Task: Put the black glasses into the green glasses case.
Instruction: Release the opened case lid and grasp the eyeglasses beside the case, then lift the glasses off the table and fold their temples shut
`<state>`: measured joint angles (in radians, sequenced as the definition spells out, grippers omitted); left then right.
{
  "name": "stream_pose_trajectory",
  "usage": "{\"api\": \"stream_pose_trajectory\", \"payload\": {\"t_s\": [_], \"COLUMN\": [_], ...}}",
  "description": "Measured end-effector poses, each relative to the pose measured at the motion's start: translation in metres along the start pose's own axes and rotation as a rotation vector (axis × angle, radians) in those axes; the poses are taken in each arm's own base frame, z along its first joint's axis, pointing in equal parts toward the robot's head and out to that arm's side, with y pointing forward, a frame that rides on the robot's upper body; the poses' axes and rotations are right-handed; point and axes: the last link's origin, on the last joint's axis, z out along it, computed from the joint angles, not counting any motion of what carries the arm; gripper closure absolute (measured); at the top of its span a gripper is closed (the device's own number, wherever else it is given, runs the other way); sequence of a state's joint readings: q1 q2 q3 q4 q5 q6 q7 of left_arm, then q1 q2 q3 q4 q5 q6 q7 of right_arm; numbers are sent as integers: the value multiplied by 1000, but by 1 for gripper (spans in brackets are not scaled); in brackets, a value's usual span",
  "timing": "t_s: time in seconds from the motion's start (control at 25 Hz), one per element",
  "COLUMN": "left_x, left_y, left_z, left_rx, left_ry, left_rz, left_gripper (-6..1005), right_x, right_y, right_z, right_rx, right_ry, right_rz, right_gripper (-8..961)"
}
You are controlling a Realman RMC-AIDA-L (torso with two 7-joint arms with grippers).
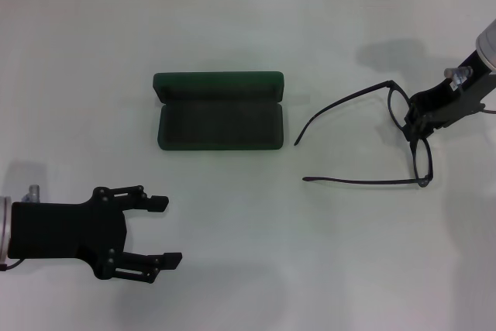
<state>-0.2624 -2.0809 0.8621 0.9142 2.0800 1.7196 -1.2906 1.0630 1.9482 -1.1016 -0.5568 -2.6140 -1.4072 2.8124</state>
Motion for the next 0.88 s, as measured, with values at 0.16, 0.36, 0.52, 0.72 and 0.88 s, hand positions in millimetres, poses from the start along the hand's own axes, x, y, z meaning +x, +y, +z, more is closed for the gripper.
{"api": "stream_pose_trajectory", "payload": {"t_s": [0.16, 0.36, 0.52, 0.72, 0.88], "left_x": [0, -2, -3, -3, -3], "left_y": [0, 1, 1, 1, 1], "left_z": [0, 1, 3, 2, 1], "left_rx": [0, -6, -16, -17, -16], "left_ry": [0, 3, 5, 5, 8], "left_rz": [0, -13, -21, -22, -23], "left_gripper": [110, 111, 111, 111, 111], "right_x": [-1, 0, 0, 1, 0], "right_y": [0, -1, -1, -5, -10], "right_z": [-2, -3, -3, -7, -17], "right_rx": [26, 51, 56, 69, 77], "right_ry": [1, 0, 4, -5, -68], "right_rz": [-35, -62, -66, -75, -106], "right_gripper": [805, 868, 879, 892, 892]}}
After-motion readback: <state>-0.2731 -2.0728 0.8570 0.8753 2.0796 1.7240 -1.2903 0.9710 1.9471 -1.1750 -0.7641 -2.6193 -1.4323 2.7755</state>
